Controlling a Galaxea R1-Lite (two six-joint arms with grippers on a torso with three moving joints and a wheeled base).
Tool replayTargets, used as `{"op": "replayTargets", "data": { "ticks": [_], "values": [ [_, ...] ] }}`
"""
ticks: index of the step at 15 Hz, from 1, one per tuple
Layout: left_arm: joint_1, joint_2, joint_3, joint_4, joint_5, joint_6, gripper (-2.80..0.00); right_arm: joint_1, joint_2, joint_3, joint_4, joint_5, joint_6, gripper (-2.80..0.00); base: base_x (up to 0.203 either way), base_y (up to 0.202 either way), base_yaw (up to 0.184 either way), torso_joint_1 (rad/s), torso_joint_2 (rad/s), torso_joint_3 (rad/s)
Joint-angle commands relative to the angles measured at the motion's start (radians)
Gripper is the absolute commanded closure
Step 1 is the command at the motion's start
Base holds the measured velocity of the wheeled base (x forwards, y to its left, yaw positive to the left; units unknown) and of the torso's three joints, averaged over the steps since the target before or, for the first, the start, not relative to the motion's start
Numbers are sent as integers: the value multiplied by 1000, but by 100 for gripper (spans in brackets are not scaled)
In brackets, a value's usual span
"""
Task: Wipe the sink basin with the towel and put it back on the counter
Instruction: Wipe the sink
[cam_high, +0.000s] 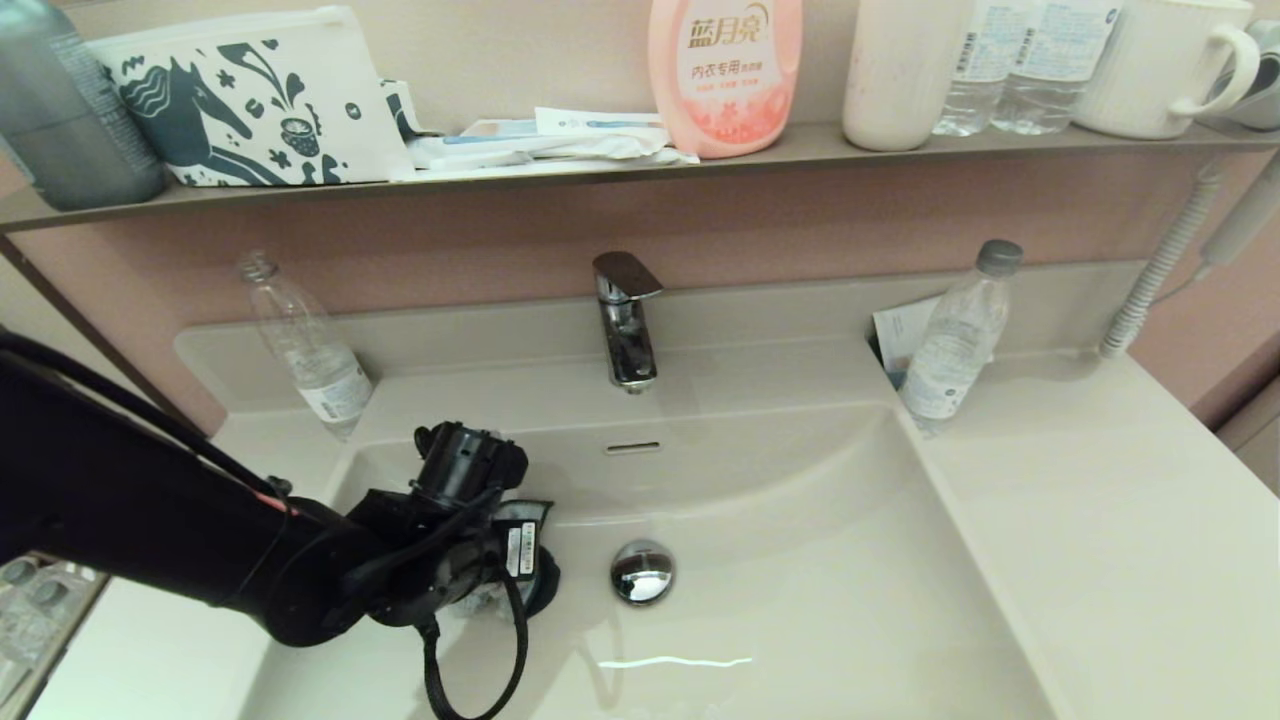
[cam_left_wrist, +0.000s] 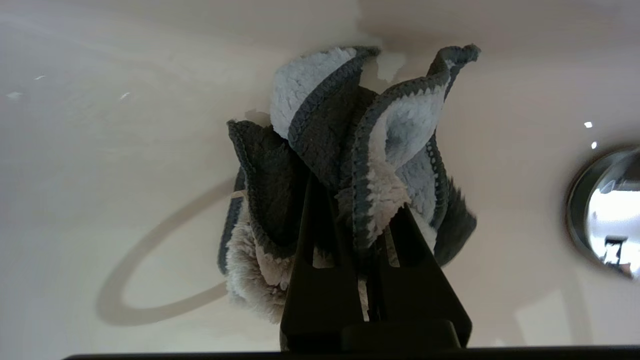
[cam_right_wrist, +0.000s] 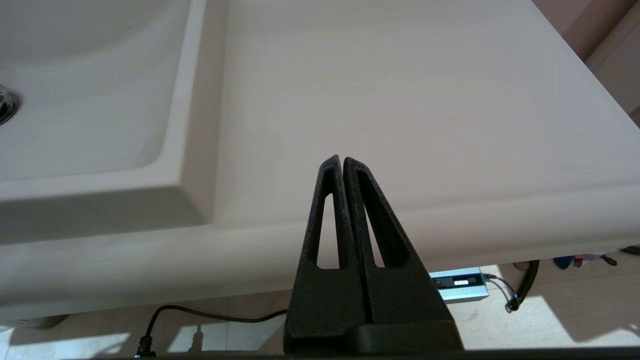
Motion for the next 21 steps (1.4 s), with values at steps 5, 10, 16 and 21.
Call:
{"op": "replayTargets", "data": {
  "ticks": [5,10,16,21],
  "values": [
    [-127,195,-123,-1,80,-69,0,-1,1,0,1,0,0,0,0,0,0,0,0,0],
    [-177,254,-222,1,113,-84,0,0,1,0,1,0,0,0,0,0,0,0,0,0],
    [-275,308,-331,36,164,-87,0,0,1,0,1,0,0,0,0,0,0,0,0,0],
    [-358,315,-479,200,164,-184,0,0,1,0,1,0,0,0,0,0,0,0,0,0]
  ]
}}
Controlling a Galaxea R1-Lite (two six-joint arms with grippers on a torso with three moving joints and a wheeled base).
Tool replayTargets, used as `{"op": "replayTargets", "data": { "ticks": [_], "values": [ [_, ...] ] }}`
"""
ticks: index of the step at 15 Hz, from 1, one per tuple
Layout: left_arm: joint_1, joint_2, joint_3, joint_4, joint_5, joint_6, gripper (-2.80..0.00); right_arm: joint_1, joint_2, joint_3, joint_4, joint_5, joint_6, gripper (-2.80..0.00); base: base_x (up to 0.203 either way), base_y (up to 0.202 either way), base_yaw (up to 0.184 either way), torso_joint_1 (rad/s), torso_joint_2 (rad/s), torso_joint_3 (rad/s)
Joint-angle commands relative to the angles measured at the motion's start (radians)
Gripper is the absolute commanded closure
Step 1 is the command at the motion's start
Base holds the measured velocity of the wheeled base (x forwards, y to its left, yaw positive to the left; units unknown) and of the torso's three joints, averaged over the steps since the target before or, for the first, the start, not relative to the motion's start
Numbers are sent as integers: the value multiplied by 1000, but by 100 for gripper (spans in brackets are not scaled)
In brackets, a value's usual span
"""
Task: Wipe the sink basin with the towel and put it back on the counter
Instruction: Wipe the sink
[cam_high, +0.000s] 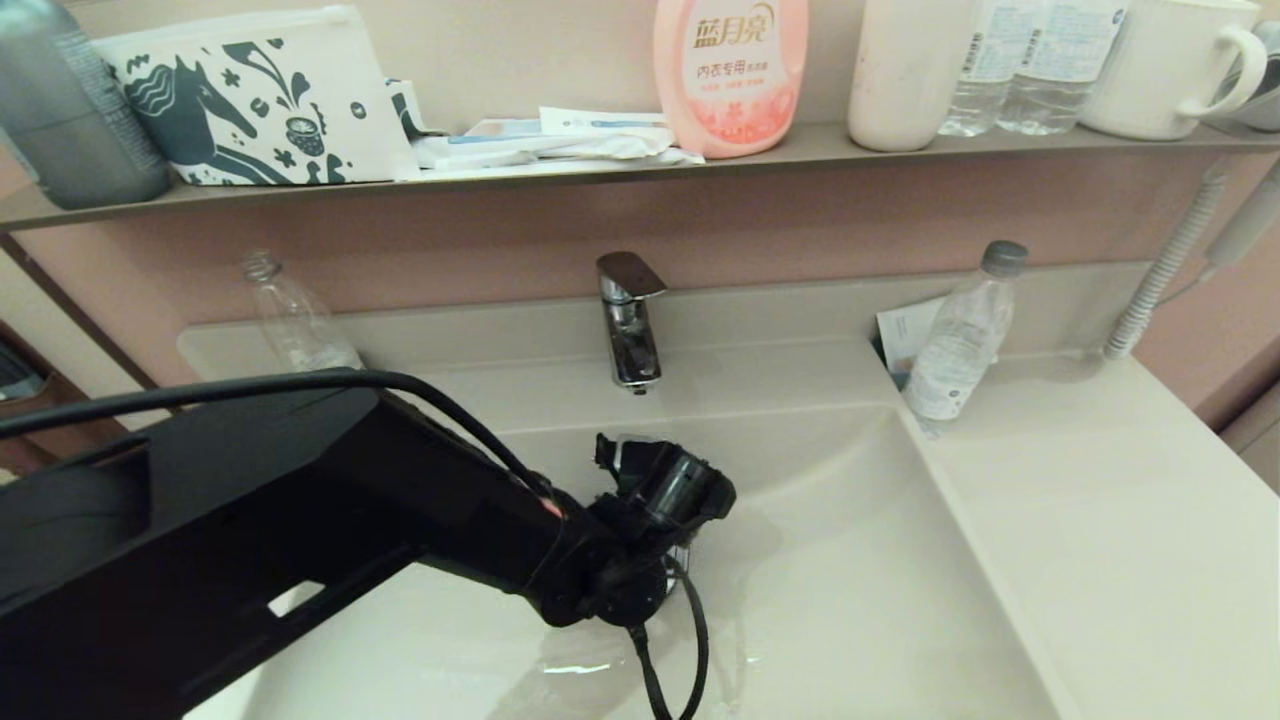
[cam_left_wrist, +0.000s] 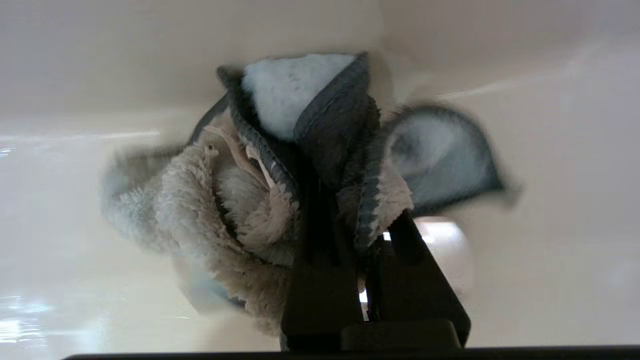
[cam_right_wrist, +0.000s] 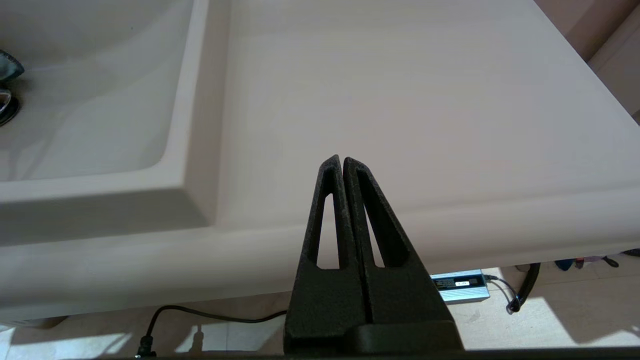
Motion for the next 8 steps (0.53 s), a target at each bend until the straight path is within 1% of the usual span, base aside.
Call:
{"op": "replayTargets", "data": {
  "ticks": [1,2,4,7,8],
  "values": [
    [-45,2,-86,46,-9,-38,0,1,1,0,0,0,0,0,0,0,0,0,0,0],
    [-78,4,-119,75,-18,-60,0,1,1,0,0,0,0,0,0,0,0,0,0,0],
    [-130,9,-153,89,-68,-79,0,1,1,0,0,0,0,0,0,0,0,0,0,0],
    [-171,50,-231,95,-76,-81,0,1,1,0,0,0,0,0,0,0,0,0,0,0],
    [-184,59,-240,97,-76,-81,0,-1,1,0,0,0,0,0,0,0,0,0,0,0]
  ]
}}
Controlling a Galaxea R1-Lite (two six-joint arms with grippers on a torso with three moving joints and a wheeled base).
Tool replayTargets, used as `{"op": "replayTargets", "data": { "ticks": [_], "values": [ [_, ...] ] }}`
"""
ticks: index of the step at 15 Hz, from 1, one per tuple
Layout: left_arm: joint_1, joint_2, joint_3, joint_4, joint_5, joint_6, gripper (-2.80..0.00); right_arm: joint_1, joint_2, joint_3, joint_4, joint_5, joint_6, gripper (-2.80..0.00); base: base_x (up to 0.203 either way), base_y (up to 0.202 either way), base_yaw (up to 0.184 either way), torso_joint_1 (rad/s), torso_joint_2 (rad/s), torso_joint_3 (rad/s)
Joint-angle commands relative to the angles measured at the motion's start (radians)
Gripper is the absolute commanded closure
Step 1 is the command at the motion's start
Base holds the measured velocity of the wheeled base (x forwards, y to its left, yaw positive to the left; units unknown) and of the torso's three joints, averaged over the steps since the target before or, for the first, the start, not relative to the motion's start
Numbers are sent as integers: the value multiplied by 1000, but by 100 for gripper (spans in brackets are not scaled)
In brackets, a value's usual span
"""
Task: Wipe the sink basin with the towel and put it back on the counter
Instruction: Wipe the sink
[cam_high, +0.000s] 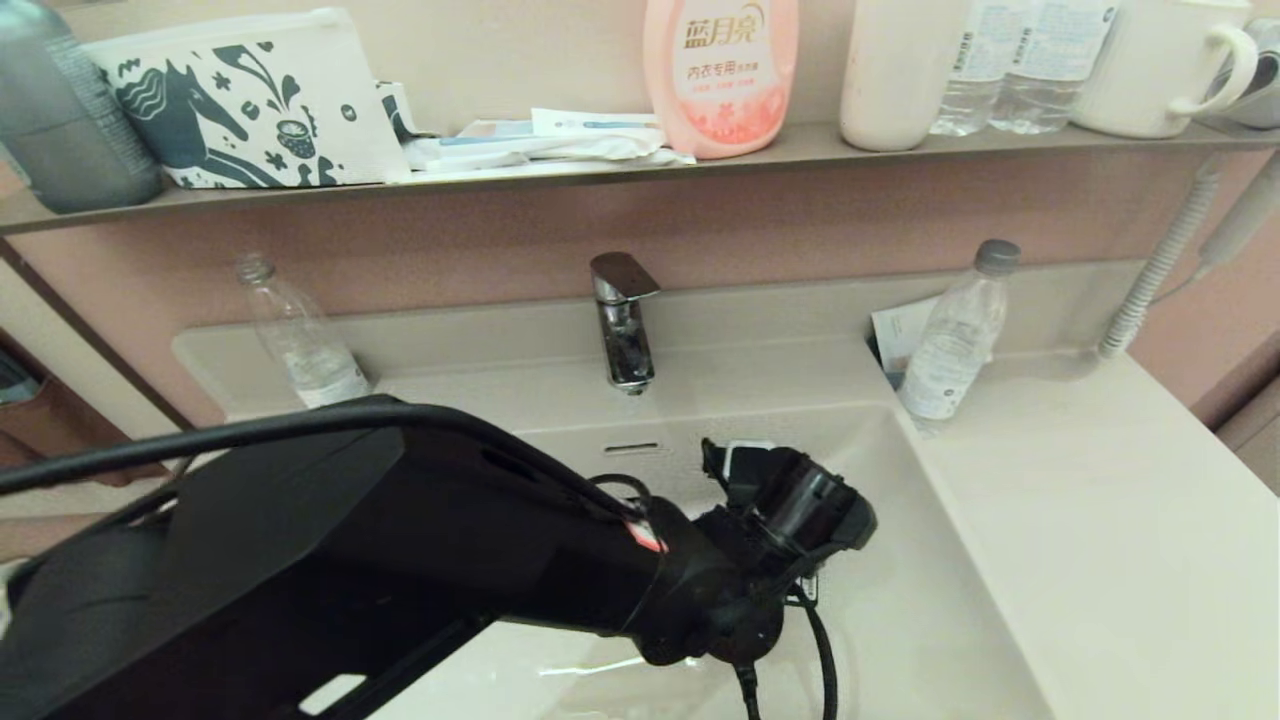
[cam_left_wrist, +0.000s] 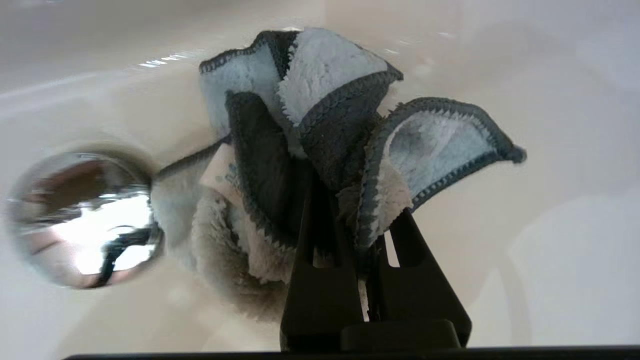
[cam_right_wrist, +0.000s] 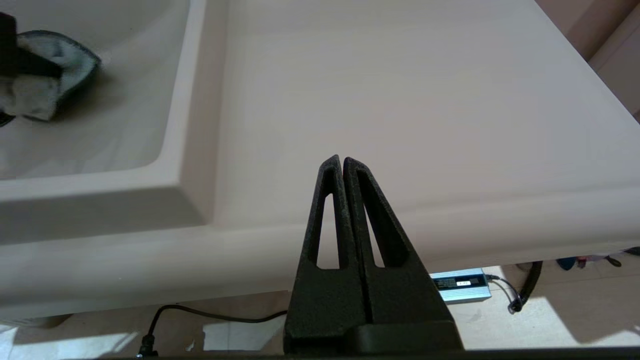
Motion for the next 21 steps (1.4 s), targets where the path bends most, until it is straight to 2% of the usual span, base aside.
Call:
{"op": "replayTargets", "data": {
  "ticks": [1,4,8,10,14,16,18,20,21],
  "values": [
    [-20,19,-21,0,8,-3,0,0,1,0,1,0,0,0,0,0,0,0,0,0],
    [-39,16,-5,15,8,-30,0,0,1,0,1,0,0,0,0,0,0,0,0,0],
    [-65,-14,68,100,6,-116,0,0,1,0,1,0,0,0,0,0,0,0,0,0],
    [-73,-37,155,115,6,-141,0,0,1,0,1,0,0,0,0,0,0,0,0,0],
    [-49,-165,367,121,-7,-147,0,-1,1,0,1,0,0,0,0,0,0,0,0,0],
    [7,-230,465,123,-11,-131,0,0,1,0,1,0,0,0,0,0,0,0,0,0],
    [74,-276,553,118,-14,-88,0,0,1,0,1,0,0,0,0,0,0,0,0,0],
    [159,-288,584,109,-17,-12,0,0,1,0,1,0,0,0,0,0,0,0,0,0],
    [209,-287,592,83,-20,48,0,0,1,0,1,0,0,0,0,0,0,0,0,0]
  ]
}}
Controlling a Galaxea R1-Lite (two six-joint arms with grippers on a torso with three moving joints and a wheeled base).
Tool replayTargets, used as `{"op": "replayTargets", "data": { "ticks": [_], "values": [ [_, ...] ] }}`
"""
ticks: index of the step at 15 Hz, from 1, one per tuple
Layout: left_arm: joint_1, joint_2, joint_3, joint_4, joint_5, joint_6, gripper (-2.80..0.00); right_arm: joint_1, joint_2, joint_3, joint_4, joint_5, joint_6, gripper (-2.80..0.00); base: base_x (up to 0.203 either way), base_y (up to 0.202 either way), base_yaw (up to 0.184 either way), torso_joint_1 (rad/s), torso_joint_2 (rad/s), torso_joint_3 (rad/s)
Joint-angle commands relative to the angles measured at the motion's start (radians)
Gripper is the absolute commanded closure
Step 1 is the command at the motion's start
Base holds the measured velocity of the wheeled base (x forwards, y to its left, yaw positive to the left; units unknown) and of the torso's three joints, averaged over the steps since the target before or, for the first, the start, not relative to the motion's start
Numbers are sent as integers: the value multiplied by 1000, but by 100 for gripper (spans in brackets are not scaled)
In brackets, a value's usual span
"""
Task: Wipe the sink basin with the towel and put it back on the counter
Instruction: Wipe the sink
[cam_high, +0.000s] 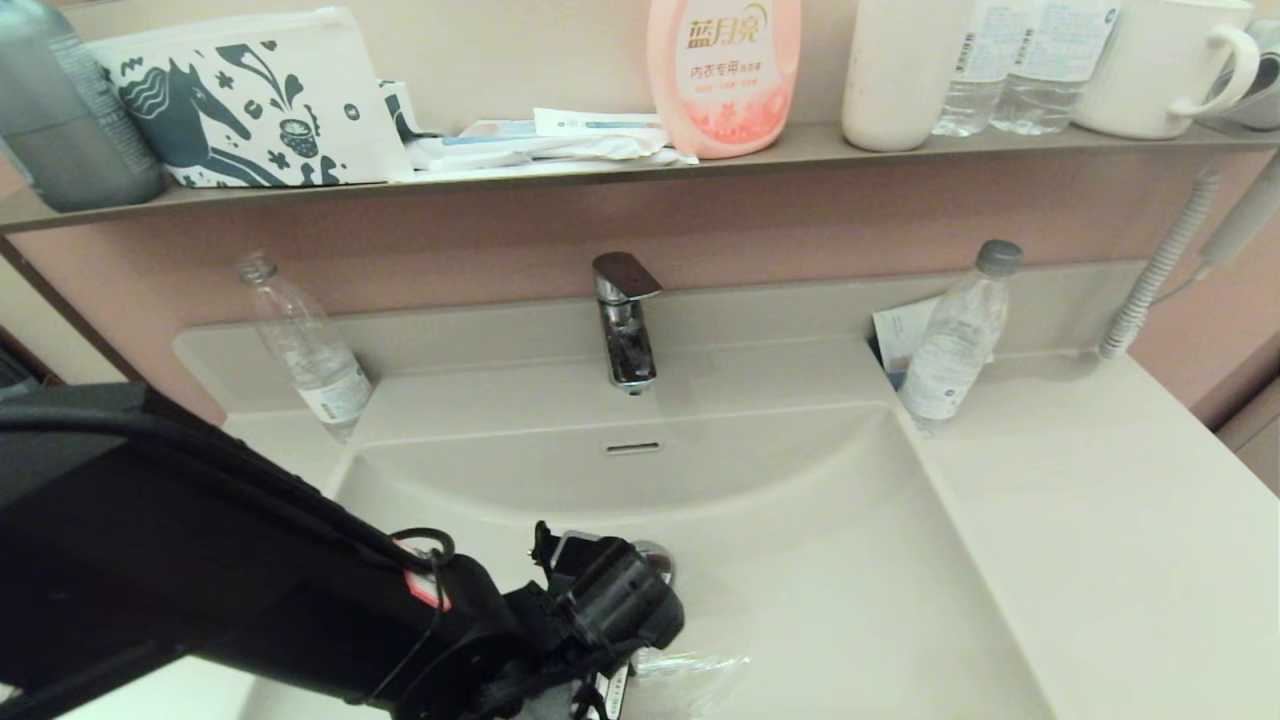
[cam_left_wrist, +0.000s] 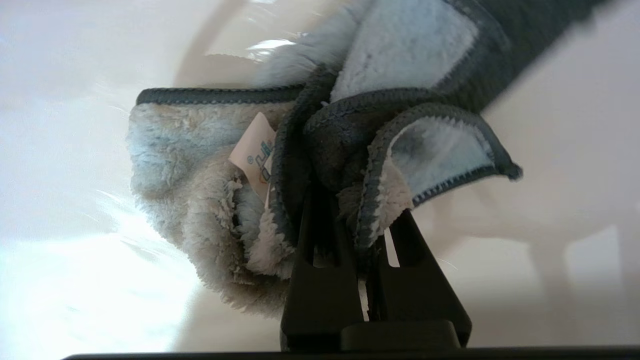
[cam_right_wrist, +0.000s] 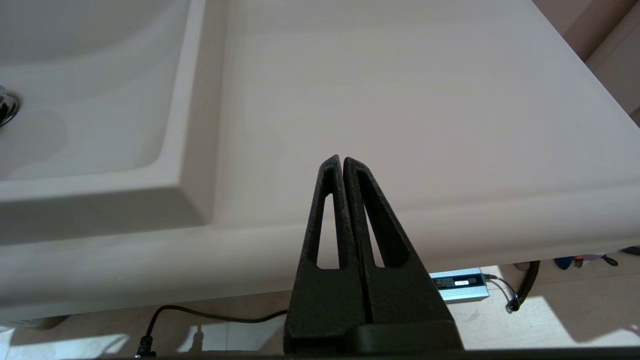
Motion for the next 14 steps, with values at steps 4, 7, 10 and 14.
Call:
{"op": "replayTargets", "data": {
  "ticks": [4,7,10,14],
  "values": [
    [216,54,18,-302,0,291,0,1,1,0,0,0,0,0,0,0,0,0,0,0],
    [232,173,-38,-476,9,321,0,1,2,0,0,0,0,0,0,0,0,0,0,0],
    [206,248,-122,-559,46,318,0,1,1,0,0,0,0,0,0,0,0,0,0,0],
    [148,281,-223,-562,75,290,0,1,1,0,0,0,0,0,0,0,0,0,0,0]
  ]
}}
